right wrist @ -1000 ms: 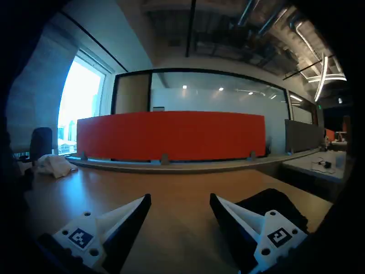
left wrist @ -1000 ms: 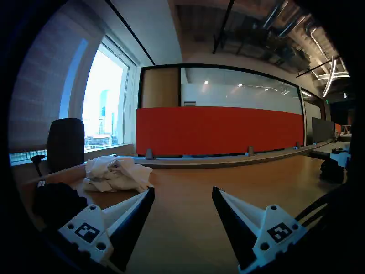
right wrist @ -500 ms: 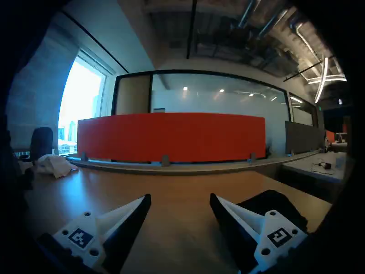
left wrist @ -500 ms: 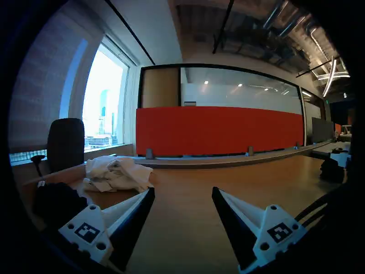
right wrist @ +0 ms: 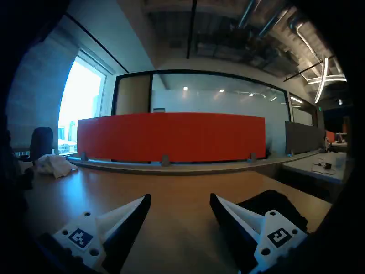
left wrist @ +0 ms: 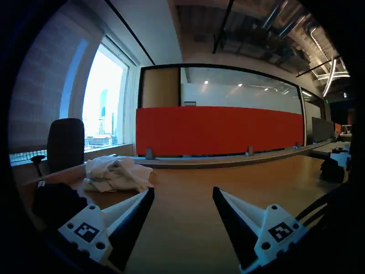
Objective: Fold towel
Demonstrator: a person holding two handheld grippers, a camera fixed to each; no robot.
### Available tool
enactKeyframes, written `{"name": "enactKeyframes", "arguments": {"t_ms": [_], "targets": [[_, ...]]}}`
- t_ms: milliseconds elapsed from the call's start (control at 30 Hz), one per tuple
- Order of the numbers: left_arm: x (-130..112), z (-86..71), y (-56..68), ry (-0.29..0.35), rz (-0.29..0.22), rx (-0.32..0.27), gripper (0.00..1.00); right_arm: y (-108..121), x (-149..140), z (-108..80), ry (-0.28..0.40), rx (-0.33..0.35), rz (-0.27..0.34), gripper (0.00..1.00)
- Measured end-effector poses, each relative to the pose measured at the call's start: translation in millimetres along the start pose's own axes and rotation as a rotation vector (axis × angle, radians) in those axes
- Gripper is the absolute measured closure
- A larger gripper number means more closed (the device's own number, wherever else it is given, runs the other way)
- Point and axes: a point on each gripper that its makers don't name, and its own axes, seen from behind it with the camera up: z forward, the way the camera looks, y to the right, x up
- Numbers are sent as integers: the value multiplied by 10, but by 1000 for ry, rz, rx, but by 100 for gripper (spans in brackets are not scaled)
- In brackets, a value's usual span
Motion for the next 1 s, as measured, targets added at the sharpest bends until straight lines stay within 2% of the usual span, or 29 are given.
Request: {"name": "enactKeyframes", "arguments": {"t_ms": [1000], "targets": [[25, -11, -8, -1, 0, 0, 5, -2, -2, -2, 0, 0, 0, 0]]}}
